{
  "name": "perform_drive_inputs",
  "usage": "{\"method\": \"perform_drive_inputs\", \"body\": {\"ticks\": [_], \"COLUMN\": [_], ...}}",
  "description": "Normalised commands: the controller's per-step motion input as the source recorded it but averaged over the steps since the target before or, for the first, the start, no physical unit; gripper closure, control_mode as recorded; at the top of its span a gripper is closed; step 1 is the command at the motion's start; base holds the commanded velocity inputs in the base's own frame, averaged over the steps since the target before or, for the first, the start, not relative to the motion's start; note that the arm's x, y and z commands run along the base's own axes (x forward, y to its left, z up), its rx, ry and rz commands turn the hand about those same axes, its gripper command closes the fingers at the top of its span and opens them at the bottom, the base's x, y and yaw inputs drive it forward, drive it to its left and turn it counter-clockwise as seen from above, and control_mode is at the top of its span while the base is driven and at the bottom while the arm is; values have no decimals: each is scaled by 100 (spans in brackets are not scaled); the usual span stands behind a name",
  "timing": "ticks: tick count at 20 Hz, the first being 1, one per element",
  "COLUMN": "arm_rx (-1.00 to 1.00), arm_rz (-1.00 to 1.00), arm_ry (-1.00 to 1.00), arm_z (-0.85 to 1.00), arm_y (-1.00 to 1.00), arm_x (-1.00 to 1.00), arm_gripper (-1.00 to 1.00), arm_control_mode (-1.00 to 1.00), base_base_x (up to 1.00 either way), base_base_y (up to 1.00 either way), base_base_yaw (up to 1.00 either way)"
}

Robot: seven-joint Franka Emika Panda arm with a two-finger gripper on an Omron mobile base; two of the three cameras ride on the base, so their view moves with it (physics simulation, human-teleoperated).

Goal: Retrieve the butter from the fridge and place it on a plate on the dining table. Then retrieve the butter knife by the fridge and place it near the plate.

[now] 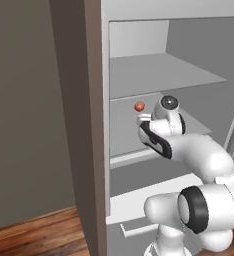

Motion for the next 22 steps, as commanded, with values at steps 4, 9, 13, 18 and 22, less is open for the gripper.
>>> {"method": "perform_drive_inputs", "body": {"ticks": [4, 9, 13, 18, 22], "arm_rx": [0, 0, 0, 0, 0], "arm_rz": [0, 0, 0, 0, 0], "arm_ry": [0, 6, 6, 2, 0], "arm_z": [-12, -15, -17, -14, -18], "arm_y": [0, 0, -6, -13, -6], "arm_x": [35, 28, 11, 17, 18], "arm_gripper": [-100, -100, -100, -100, -100], "arm_control_mode": [-100, -100, -100, -100, -100], "base_base_x": [0, 0, 0, 0, 0], "base_base_y": [0, 0, 0, 0, 0], "base_base_yaw": [0, 0, 0, 0, 0]}}
